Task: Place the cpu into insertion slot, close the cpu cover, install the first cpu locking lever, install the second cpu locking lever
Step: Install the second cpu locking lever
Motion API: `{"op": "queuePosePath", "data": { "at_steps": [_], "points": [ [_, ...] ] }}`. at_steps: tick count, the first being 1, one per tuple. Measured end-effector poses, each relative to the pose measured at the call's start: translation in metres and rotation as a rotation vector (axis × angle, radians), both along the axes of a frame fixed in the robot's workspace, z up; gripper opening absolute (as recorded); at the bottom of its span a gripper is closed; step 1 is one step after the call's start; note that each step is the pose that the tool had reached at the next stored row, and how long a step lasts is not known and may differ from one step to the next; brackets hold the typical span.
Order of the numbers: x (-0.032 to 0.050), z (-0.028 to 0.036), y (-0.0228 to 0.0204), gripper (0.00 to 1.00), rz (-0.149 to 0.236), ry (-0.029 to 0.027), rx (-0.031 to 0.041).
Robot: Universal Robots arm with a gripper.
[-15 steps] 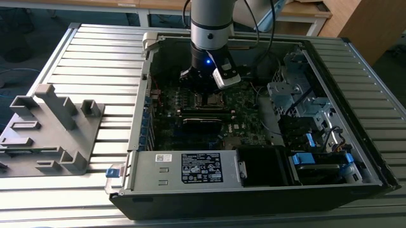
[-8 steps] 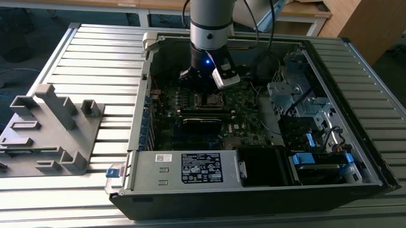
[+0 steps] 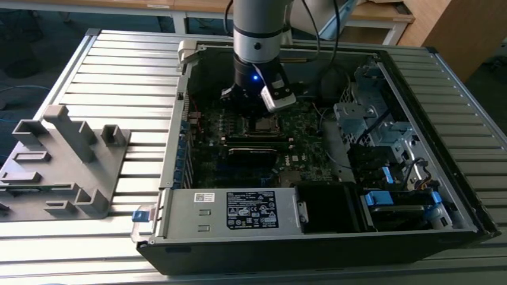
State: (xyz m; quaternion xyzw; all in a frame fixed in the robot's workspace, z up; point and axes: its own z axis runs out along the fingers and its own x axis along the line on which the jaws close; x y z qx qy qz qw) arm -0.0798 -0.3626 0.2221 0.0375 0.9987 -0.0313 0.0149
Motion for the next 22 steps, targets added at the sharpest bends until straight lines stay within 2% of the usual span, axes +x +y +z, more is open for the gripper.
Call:
{"op": "queuePosePath", "data": {
  "at_steps": [7, 13, 22],
  "points": [
    [-0.0098, -0.0066, 0.0001, 0.11, -0.001, -0.0003, 0.0002],
    [-0.0101, -0.0073, 0.0001, 0.11, -0.001, -0.0003, 0.0003],
    [-0.0111, -0.0156, 0.0001, 0.11, -0.001, -0.0003, 0.0004]
  ]
}}
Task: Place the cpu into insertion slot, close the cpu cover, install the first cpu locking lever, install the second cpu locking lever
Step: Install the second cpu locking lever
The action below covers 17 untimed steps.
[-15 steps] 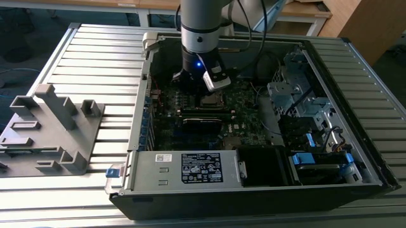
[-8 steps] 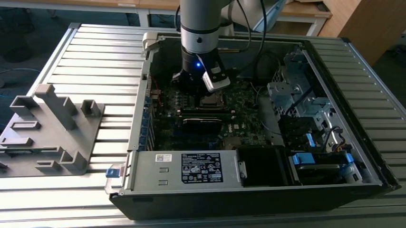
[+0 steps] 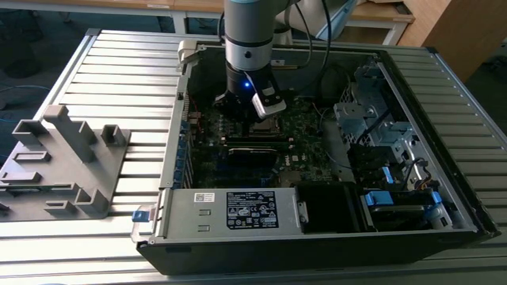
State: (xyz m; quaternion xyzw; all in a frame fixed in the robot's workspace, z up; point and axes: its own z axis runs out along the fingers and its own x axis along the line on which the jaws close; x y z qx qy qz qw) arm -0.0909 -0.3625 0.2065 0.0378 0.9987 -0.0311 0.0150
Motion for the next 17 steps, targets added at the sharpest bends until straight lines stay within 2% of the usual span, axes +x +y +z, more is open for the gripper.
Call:
{"op": "queuePosePath", "data": {
  "at_steps": [7, 8, 10, 11, 17],
  "points": [
    [-0.0001, -0.0009, 0.0000, 0.11, 0.000, 0.0001, 0.0032],
    [-0.0002, -0.0011, -0.0001, 0.11, 0.000, 0.0000, 0.0056],
    [-0.0006, -0.0015, -0.0002, 0.11, 0.000, -0.0001, 0.0177],
    [-0.0007, -0.0015, -0.0002, 0.11, 0.000, 0.0001, 0.0207],
    [-0.0010, -0.0021, -0.0013, 0.11, 0.000, 0.0001, 0.0221]
  ]
}}
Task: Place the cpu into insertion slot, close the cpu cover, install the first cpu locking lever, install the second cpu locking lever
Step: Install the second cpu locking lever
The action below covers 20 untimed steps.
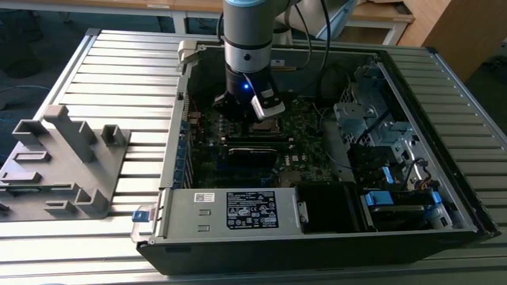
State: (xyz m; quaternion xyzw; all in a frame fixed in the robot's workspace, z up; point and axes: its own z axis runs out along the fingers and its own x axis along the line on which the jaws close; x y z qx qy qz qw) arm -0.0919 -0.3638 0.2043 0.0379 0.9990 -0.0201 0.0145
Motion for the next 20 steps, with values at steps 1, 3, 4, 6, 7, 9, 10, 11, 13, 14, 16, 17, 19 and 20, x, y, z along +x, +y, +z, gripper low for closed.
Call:
{"op": "queuePosePath", "data": {
  "at_steps": [1, 3, 4, 6, 7, 9, 10, 11, 13, 14, 16, 17, 19, 20],
  "points": [
    [0.0000, 0.0000, -0.0002, 0.11, 0.000, -0.0001, 0.0001],
    [-0.0001, 0.0007, -0.0004, 0.11, 0.000, 0.0001, -0.0001],
    [-0.0001, 0.0009, -0.0005, 0.11, 0.000, 0.0000, 0.0001],
    [0.0000, 0.0013, -0.0010, 0.11, 0.000, -0.0002, 0.0002],
    [0.0001, 0.0014, -0.0017, 0.11, 0.000, -0.0001, 0.0001],
    [0.0000, 0.0014, -0.0042, 0.11, 0.000, -0.0001, 0.0002],
    [0.0000, 0.0014, -0.0053, 0.11, 0.000, -0.0001, 0.0002],
    [0.0000, 0.0014, -0.0061, 0.11, 0.000, 0.0000, 0.0001],
    [-0.0001, 0.0014, -0.0070, 0.11, 0.000, -0.0001, 0.0002],
    [-0.0001, 0.0013, -0.0070, 0.11, 0.000, -0.0002, 0.0001],
    [0.0000, 0.0013, -0.0071, 0.11, 0.000, -0.0002, 0.0010],
    [0.0000, 0.0012, -0.0071, 0.11, 0.000, -0.0002, 0.0011],
    [0.0000, 0.0012, -0.0071, 0.11, 0.000, -0.0002, 0.0012],
    [0.0000, 0.0012, -0.0071, 0.11, 0.000, -0.0003, 0.0012]
  ]
}}
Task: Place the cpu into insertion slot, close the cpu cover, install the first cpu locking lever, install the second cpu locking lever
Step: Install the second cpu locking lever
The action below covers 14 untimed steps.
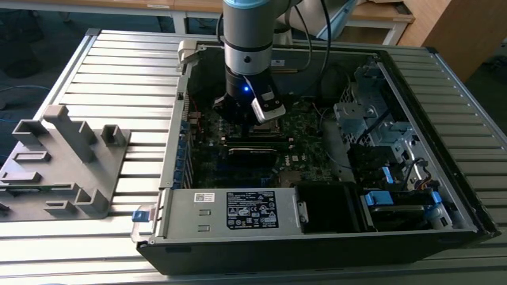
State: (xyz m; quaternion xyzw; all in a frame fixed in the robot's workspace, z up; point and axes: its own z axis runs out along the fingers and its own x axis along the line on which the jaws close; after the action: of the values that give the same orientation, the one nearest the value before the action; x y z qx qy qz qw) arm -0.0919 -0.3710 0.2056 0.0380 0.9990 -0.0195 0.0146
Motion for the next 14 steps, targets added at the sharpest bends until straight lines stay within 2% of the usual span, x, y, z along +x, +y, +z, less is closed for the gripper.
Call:
{"op": "queuePosePath", "data": {
  "at_steps": [10, 14],
  "points": [
    [0.0015, 0.0011, -0.0004, 0.11, 0.004, 0.0001, 0.0011],
    [0.0025, 0.0011, -0.0025, 0.11, 0.018, 0.0002, 0.0011]
  ]
}}
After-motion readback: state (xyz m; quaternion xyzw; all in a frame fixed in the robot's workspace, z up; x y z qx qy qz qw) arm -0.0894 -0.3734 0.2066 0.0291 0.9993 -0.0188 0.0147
